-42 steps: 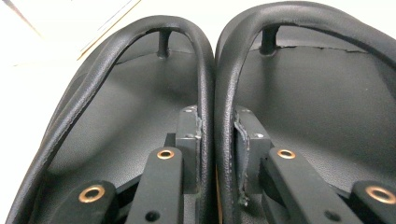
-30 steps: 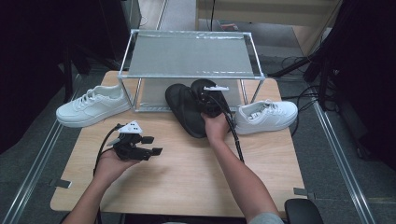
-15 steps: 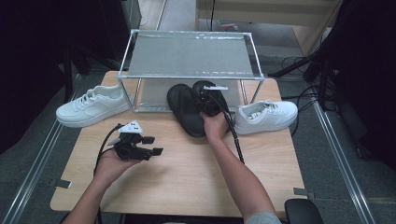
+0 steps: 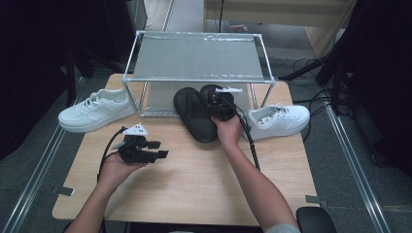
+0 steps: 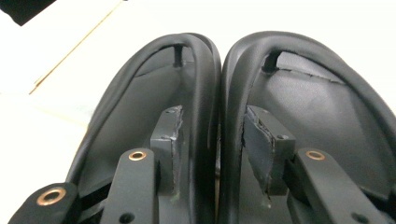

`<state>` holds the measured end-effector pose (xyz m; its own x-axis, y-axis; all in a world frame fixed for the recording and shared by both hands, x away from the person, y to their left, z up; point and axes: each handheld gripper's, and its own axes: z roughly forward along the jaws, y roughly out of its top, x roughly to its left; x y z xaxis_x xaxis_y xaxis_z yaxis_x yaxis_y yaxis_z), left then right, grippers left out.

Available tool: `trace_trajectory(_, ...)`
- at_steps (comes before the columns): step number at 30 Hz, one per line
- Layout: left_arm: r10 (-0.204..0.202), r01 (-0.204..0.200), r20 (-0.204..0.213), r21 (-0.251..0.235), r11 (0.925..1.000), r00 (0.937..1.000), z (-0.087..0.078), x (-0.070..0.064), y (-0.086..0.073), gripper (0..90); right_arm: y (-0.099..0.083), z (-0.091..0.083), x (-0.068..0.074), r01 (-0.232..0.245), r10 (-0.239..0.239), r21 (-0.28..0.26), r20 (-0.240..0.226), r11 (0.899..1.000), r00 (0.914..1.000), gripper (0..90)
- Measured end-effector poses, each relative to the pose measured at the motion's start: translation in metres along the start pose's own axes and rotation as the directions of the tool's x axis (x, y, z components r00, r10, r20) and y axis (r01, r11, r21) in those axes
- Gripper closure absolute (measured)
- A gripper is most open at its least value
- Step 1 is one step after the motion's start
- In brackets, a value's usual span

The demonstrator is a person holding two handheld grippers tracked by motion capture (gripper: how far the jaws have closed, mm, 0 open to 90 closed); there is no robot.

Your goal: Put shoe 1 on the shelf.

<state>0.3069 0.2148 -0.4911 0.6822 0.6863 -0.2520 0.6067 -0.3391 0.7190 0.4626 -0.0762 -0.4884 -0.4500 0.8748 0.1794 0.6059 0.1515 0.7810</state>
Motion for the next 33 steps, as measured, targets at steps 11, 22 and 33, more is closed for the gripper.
trace_trajectory(11,-0.007,0.006,-0.05,-0.019,0.9998,0.9987,-0.005,0.005,0.007,64.0,-0.01,-0.036,0.011,0.067,-0.069,-0.024,-0.093,0.997,0.9933,61.5)
trace_trajectory(22,0.012,-0.012,0.007,-0.035,0.9993,0.9999,-0.02,0.011,0.028,90.0,-0.043,-0.073,0.011,0.145,-0.14,0.002,-0.253,0.989,0.9572,74.2)
trace_trajectory(33,0.073,-0.072,0.05,-0.035,0.9968,0.996,-0.016,0.018,0.07,90.0,-0.071,-0.087,0.002,0.156,-0.137,0.042,-0.287,0.987,0.9482,87.8)
